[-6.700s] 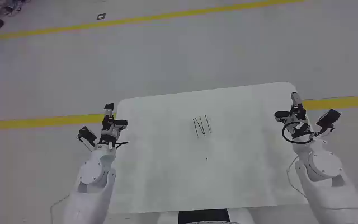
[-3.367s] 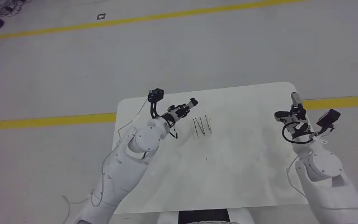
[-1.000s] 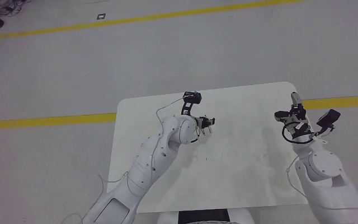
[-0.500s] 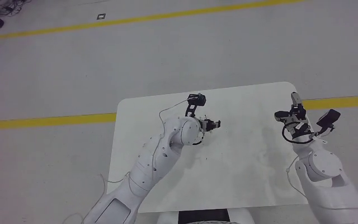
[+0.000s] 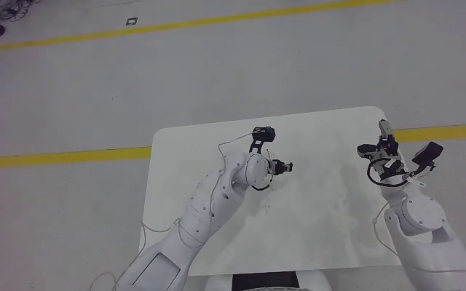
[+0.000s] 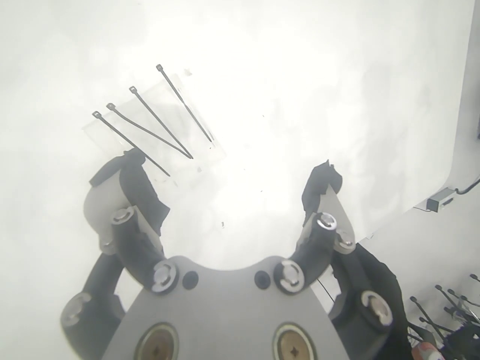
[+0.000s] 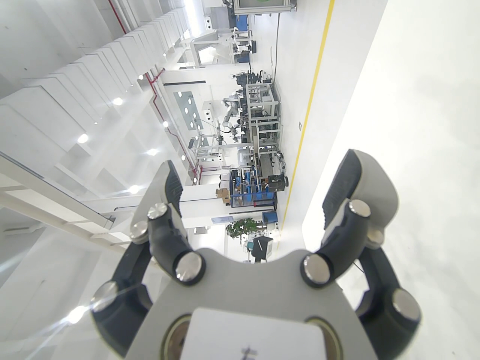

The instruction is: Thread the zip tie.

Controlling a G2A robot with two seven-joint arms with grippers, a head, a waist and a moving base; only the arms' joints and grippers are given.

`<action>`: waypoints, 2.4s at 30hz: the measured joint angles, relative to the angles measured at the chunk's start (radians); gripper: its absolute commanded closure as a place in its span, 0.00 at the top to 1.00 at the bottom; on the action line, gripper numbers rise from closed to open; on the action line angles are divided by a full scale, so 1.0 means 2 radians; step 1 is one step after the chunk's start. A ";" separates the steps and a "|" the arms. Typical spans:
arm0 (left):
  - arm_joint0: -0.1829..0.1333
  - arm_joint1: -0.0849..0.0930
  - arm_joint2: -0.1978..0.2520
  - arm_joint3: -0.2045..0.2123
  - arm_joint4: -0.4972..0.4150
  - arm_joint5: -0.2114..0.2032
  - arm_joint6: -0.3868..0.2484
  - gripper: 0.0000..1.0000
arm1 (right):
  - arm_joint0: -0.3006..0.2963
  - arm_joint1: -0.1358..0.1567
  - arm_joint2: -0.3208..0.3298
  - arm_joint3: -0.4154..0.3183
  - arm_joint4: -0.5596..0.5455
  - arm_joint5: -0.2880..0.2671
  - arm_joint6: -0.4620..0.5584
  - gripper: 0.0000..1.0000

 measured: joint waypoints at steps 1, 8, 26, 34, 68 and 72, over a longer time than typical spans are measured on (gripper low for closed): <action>0.000 0.000 0.000 0.000 0.000 0.000 0.000 1.00 | 0.000 0.000 0.000 0.000 0.000 0.000 0.000 1.00; 0.000 0.000 0.000 0.000 0.000 0.000 0.000 1.00 | 0.000 0.000 0.000 0.000 0.000 0.000 0.000 1.00; 0.025 -0.097 -0.086 0.002 0.211 0.000 -0.130 1.00 | 0.000 0.000 0.000 0.000 0.000 0.000 0.000 1.00; 0.042 -0.146 -0.126 0.003 0.299 0.000 -0.168 1.00 | 0.000 0.000 0.000 0.000 0.000 0.000 0.000 1.00; 0.012 -0.155 -0.151 0.081 0.209 0.000 -0.122 1.00 | 0.000 0.000 0.000 0.000 0.000 0.000 0.000 1.00; 0.013 -0.155 -0.151 0.080 0.209 0.000 -0.122 1.00 | 0.000 0.000 0.000 0.000 0.000 0.000 0.000 1.00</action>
